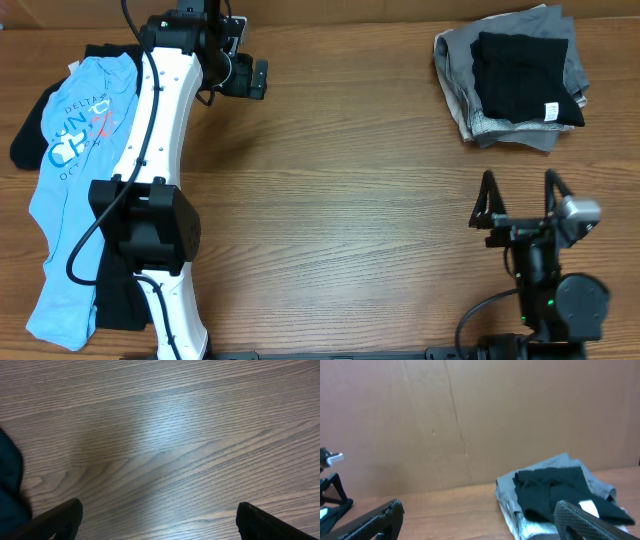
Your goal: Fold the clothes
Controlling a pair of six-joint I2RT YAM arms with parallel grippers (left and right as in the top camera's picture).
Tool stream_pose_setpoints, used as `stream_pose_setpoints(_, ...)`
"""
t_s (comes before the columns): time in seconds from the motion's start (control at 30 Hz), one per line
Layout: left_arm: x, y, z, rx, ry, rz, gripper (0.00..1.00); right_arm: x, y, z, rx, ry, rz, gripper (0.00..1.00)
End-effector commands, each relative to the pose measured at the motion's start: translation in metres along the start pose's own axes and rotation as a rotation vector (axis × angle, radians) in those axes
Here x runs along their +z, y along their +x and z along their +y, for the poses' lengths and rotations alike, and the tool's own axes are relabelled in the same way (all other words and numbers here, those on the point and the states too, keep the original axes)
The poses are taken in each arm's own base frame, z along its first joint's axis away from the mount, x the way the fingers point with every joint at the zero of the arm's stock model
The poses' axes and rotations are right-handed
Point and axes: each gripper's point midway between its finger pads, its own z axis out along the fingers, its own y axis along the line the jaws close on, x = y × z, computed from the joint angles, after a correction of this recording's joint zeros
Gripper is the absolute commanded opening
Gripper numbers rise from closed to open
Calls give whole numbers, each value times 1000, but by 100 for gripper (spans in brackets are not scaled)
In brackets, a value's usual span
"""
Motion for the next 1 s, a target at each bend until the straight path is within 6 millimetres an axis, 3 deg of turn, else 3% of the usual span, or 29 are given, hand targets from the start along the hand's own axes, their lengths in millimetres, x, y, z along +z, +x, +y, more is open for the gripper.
stream_pose_setpoints(0.0, 5, 2, 5, -15, -4, 12, 100, -5, 18, -4, 25, -2, -35, 100)
stream_pose_setpoints(0.37, 5, 2, 5, -15, -4, 12, 100, -11, 57, -12, 23, -7, -96, 100)
stream_pose_setpoints(0.53, 5, 2, 5, -14, -4, 12, 100, -12, 74, -19, 25, 27, -28, 100)
stream_pose_setpoints(0.7, 5, 2, 5, -15, -4, 12, 100, -13, 107, -25, 29, 57, 106, 100)
stream_pose_setpoints(0.97, 5, 2, 5, -14, -4, 12, 100, -13, 107, -25, 11, 50, 104, 100)
